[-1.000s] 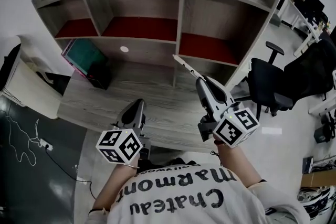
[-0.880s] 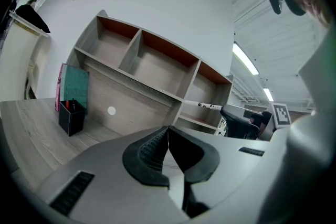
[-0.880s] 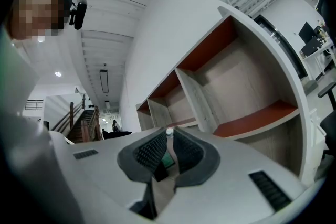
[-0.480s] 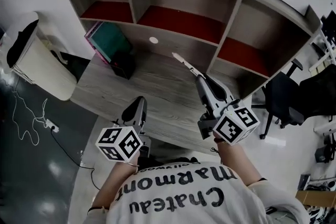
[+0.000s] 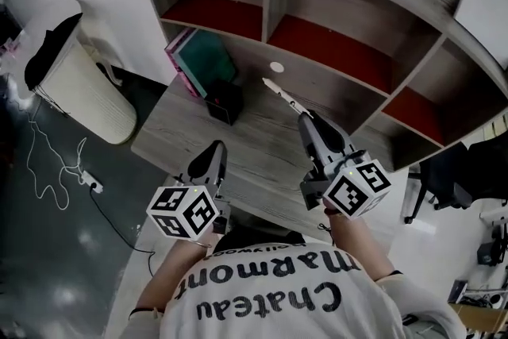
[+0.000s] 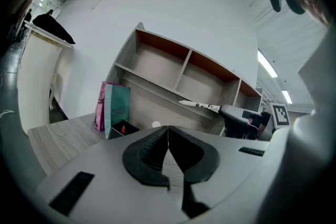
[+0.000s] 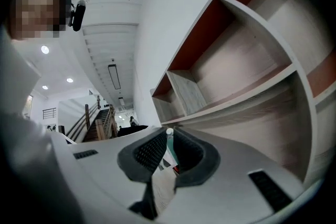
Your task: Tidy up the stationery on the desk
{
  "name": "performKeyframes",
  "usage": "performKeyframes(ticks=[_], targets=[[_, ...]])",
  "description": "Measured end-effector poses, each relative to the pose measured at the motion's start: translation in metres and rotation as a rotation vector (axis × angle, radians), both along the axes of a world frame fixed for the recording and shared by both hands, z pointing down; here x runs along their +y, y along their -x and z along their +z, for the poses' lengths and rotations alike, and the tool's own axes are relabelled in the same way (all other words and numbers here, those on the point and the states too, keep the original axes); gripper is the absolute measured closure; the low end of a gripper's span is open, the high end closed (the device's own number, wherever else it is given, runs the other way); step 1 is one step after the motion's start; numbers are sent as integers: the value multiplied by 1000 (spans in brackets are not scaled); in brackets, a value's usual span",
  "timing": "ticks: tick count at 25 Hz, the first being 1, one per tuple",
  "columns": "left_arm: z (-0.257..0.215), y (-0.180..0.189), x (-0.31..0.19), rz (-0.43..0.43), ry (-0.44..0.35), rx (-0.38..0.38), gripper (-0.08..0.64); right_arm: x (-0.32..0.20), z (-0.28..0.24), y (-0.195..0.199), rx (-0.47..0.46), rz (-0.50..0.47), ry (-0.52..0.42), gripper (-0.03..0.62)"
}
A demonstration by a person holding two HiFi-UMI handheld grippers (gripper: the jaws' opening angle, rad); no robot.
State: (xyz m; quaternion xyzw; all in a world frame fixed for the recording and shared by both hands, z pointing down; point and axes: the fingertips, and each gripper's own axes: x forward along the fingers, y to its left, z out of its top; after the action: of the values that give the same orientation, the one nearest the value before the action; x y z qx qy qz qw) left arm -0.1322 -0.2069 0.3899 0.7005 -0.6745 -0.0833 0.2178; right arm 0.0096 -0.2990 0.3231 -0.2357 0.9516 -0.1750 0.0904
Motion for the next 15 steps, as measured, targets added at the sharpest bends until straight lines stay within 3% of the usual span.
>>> performKeyframes(ticks=[15], targets=[[10, 121, -30, 41, 32, -9, 545, -31, 24, 109, 27, 49, 45, 541]])
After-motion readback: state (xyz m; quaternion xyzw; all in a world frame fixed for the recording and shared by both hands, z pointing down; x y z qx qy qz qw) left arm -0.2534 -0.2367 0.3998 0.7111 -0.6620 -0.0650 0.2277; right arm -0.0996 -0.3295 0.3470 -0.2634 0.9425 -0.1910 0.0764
